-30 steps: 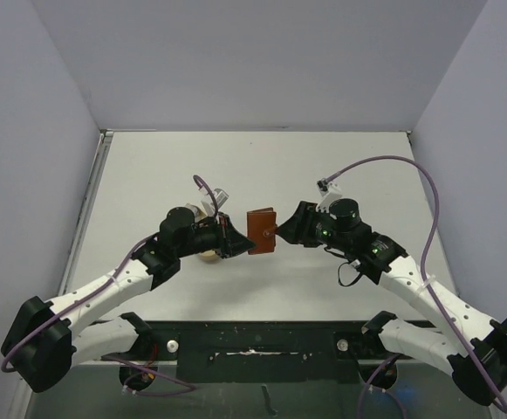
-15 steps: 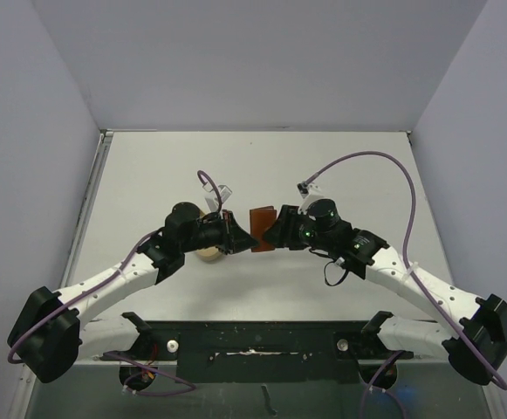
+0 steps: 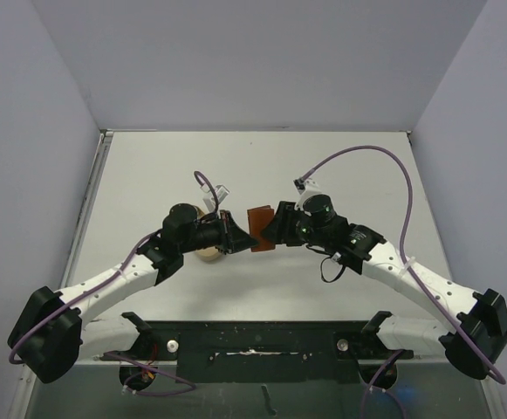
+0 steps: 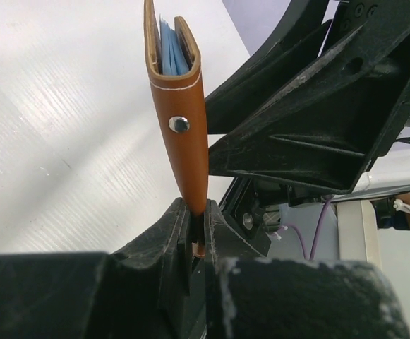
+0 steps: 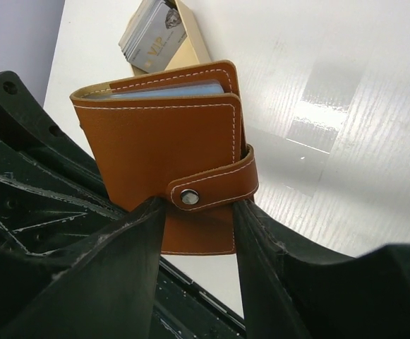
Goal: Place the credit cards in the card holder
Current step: Open the card holder at the center of the board.
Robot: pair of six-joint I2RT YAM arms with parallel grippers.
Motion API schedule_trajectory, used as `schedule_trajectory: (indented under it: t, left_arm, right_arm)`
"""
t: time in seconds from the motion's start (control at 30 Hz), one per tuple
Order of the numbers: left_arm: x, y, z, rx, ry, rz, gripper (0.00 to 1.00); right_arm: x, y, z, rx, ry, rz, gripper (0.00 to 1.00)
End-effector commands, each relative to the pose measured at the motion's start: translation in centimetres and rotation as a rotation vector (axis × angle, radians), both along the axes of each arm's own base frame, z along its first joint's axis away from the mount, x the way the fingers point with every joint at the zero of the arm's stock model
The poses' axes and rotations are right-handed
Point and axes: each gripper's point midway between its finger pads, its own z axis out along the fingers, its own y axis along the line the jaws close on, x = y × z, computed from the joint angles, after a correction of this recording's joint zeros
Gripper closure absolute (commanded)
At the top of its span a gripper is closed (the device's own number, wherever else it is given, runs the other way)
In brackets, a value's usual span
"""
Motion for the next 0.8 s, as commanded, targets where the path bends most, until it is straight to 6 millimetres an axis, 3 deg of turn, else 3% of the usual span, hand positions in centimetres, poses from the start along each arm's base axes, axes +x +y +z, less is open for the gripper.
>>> schedule_trajectory:
  t: [0.0, 0.1, 0.37, 0.57, 0.77]
  left_arm:
    - [-1.7, -1.0, 3.3, -0.099, -0.062, -0.118, 1.0]
    - [-1.7, -1.2, 3.0, -0.09, -0.054, -0.134, 1.0]
    - [-1.8, -1.6, 2.4, -0.08, -0.021, -0.163, 1.0]
    - [-1.8, -1.7, 1.8, -0.073, 0.002, -0.166, 1.0]
    - [-1.5, -1.8, 1.3, -0.064, 0.016, -0.157, 1.0]
  right_arm:
    - [2.1, -0.6, 1.4, -0.04, -0.068, -0.08, 0.59]
    - [2.3, -1.7, 0.7, -0.084, -0.072, -0.119, 0.65]
    - [2.6, -3.2, -0.4, -0.142, -0.1, -0.162, 0.93]
    - [2.7, -4.4, -2.1, -0.214, -0.085, -0.194, 1.0]
    - [2.3, -5.2, -3.1, -0.229, -0.086, -0.201, 1.0]
